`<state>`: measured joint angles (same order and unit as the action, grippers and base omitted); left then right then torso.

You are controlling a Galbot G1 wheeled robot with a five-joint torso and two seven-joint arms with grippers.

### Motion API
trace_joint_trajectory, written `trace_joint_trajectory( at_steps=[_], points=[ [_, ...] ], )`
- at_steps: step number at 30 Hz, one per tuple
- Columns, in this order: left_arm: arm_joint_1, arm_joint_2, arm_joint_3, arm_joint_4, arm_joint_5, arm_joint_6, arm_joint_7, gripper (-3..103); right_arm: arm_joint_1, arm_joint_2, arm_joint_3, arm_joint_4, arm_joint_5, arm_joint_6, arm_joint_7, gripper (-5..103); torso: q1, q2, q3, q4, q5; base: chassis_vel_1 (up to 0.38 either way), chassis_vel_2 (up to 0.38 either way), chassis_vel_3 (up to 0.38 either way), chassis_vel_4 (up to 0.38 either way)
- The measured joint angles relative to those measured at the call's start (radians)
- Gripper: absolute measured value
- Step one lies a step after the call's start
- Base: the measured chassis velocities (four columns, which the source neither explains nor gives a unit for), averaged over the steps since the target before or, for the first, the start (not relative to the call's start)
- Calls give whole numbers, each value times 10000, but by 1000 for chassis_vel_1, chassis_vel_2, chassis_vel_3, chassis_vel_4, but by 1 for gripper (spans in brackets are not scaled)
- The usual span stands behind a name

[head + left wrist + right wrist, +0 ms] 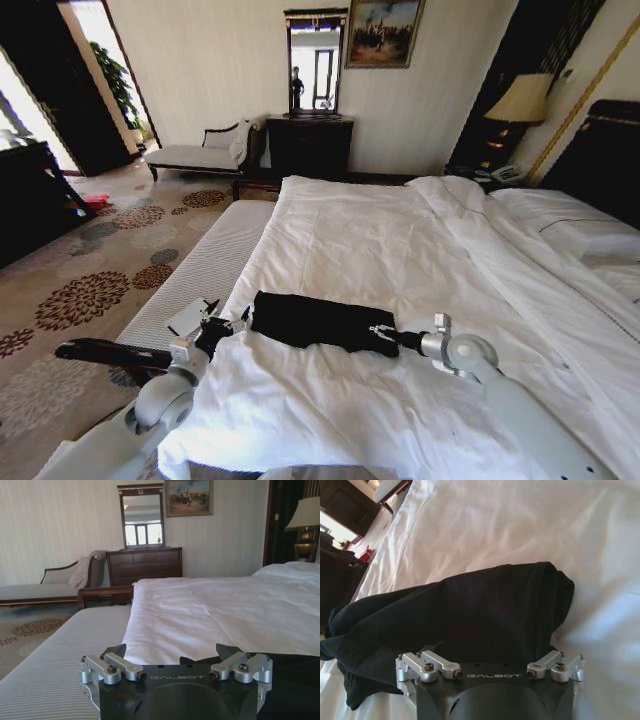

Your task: Fold the clothes on the bed.

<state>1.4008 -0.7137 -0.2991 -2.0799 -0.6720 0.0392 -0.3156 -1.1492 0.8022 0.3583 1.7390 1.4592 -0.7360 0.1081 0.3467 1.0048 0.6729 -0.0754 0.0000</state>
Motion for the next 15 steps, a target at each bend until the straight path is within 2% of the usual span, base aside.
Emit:
trace_joint_trajectory(
  at_steps=[1,3,6,9,10,12,14,15],
  points=[
    [0,0,0,14,0,0,0,100,40,24,-47,0,-55,1,14,90,0,0,0,0,0,0,0,0,0],
    [2,-4,0,39,0,-4,0,100,63,42,-71,-4,-99,2,26,90,-1,0,0,2,0,0,0,0,0],
    [-8,-47,14,80,0,-17,-1,100,41,38,-78,-5,-169,4,35,74,0,0,0,2,-1,0,0,0,0],
    [-47,-87,51,118,0,-31,2,100,-29,-1,-34,0,-210,5,35,69,-1,0,0,1,1,0,0,0,0],
    [-87,-109,79,151,5,-39,4,100,-76,-31,5,15,-222,6,36,58,0,0,0,1,1,0,0,0,0],
    [-111,-121,97,162,7,-41,4,100,-111,-52,32,42,-228,6,36,58,-1,0,0,1,1,0,0,0,0],
    [-156,-134,121,194,18,-46,12,100,-164,-93,62,133,-251,6,48,47,0,0,0,1,1,0,0,0,0],
    [-156,-134,121,194,18,-46,12,100,-164,-93,62,133,-251,6,48,47,0,0,0,1,1,0,0,0,0]
  ],
)
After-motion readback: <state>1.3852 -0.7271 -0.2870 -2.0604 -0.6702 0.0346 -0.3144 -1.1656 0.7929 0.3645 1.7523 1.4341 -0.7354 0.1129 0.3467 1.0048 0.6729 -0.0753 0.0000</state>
